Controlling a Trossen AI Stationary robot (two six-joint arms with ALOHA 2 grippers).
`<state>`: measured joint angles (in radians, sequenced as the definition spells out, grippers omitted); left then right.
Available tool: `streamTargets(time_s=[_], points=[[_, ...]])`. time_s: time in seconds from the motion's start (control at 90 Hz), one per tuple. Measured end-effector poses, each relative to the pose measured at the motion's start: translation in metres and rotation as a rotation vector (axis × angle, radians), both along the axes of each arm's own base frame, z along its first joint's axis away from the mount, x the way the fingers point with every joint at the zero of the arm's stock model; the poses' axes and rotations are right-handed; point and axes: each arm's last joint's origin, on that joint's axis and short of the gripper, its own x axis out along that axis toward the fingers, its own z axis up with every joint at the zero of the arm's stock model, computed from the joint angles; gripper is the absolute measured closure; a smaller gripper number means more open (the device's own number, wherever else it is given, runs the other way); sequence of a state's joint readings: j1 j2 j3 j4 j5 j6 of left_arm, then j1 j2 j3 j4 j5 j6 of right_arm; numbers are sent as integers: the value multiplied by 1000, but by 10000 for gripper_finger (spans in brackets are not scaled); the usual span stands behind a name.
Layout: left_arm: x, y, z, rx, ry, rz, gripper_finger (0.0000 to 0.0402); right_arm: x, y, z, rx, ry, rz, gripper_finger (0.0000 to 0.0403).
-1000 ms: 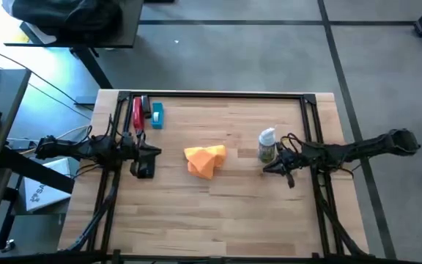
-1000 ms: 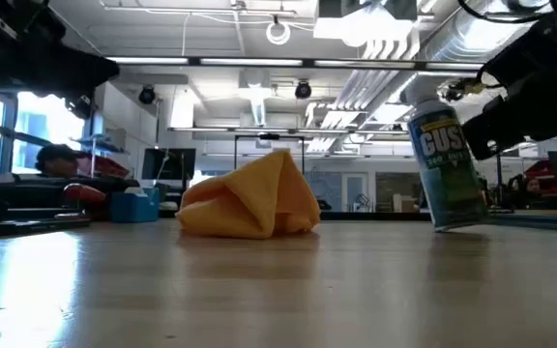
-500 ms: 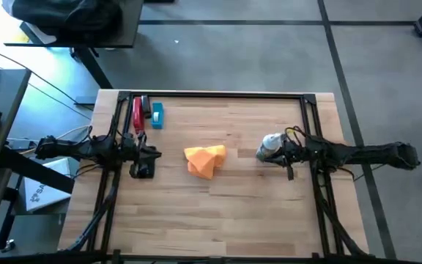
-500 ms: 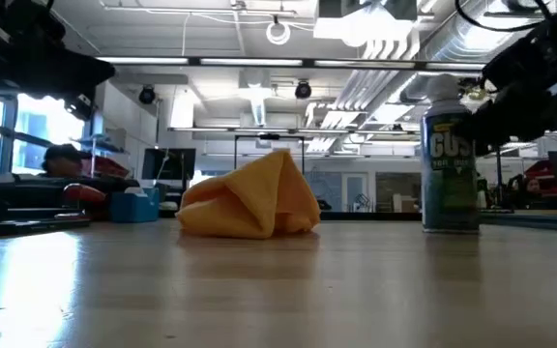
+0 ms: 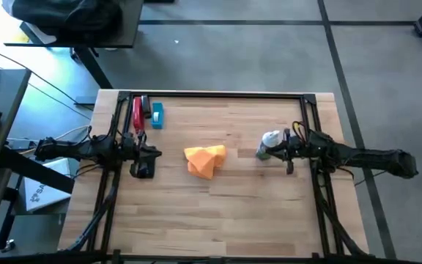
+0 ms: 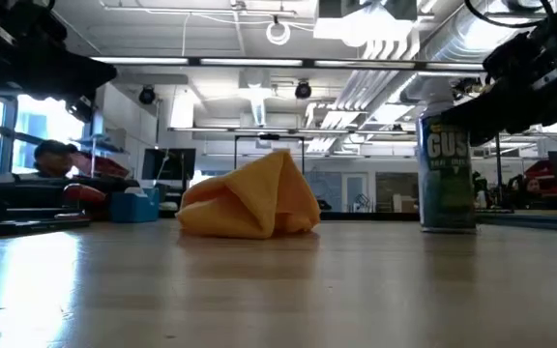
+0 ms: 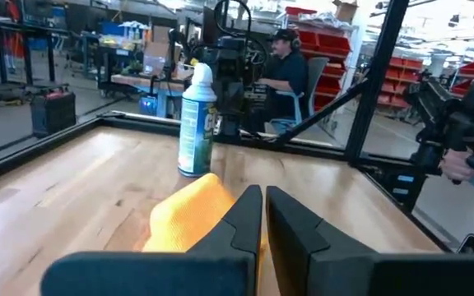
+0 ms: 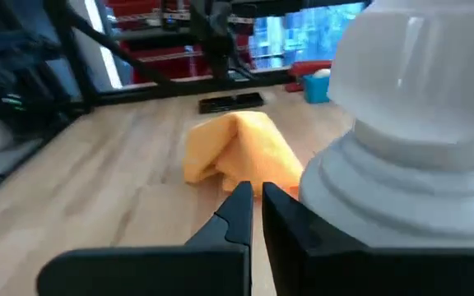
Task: Apply microfiber cloth
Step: Return to Home Position
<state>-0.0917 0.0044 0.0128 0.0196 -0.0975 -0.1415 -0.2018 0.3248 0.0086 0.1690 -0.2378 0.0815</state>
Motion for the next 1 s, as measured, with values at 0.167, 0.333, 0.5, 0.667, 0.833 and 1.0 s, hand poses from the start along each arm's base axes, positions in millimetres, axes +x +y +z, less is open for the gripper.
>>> streamTargets(time_s=[0.167, 0.333, 0.5, 0.667, 0.833, 1.0], points=[[0, 0, 0, 11, -2, 16, 402, 1, 2, 7, -11, -69, -19, 403], [0, 1, 0, -13, -4, 22, 401, -2, 8, 11, -61, -115, 79, 403], [0, 2, 2, 8, -22, 63, 401, -9, 13, 8, -99, -97, 82, 403], [0, 0, 3, -6, -29, 4, 401, -16, 15, 12, -118, -158, 64, 403], [0, 0, 3, -6, -30, -15, 401, -17, 19, 14, -109, -180, 102, 403], [0, -1, -1, 8, 7, -34, 401, -17, 23, 14, -41, -173, 138, 403]])
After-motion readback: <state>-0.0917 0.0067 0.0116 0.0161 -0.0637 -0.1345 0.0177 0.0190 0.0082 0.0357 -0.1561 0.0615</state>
